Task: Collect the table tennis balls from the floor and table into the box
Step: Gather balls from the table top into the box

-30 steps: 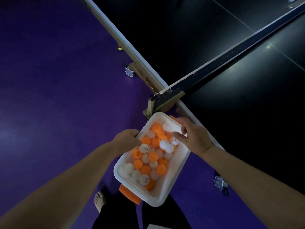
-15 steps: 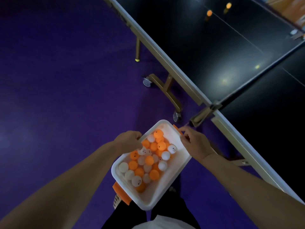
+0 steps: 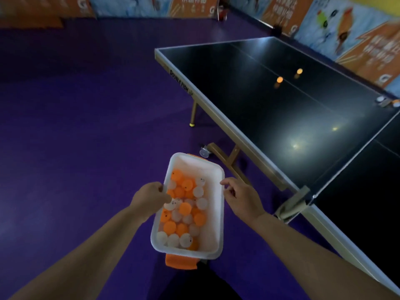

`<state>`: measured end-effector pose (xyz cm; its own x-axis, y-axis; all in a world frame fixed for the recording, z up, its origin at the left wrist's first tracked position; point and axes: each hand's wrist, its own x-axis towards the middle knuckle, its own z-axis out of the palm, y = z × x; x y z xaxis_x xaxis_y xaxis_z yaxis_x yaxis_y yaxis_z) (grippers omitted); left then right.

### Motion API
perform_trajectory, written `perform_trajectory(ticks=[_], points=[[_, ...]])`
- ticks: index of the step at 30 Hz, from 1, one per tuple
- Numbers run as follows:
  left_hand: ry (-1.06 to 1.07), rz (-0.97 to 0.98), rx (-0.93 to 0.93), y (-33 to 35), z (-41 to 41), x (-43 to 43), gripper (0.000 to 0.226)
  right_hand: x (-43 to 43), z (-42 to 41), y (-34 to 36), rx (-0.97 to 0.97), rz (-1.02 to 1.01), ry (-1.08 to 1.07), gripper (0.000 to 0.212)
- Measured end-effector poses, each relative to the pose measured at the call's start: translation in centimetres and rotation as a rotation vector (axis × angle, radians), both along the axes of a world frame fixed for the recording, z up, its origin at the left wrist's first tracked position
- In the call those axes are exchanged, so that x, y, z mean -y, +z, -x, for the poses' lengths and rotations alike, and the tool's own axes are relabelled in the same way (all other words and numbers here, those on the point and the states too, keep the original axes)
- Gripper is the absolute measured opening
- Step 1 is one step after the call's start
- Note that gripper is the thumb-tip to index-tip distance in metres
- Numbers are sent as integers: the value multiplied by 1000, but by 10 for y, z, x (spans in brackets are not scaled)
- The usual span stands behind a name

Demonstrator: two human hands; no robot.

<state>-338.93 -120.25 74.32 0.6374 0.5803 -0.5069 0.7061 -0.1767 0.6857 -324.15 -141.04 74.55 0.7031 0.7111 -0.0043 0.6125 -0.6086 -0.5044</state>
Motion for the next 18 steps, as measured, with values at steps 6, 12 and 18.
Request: perform_trajectory(ticks=[6, 12, 18], points=[[112, 31, 91, 16, -85, -42, 9, -46, -88, 6, -29, -39, -10, 25], [188, 80, 107, 29, -182, -89, 10, -98, -189, 26, -71, -69, -32, 23], [229, 147, 156, 38, -267, -147, 14, -158, -275, 36, -71, -77, -86, 20]])
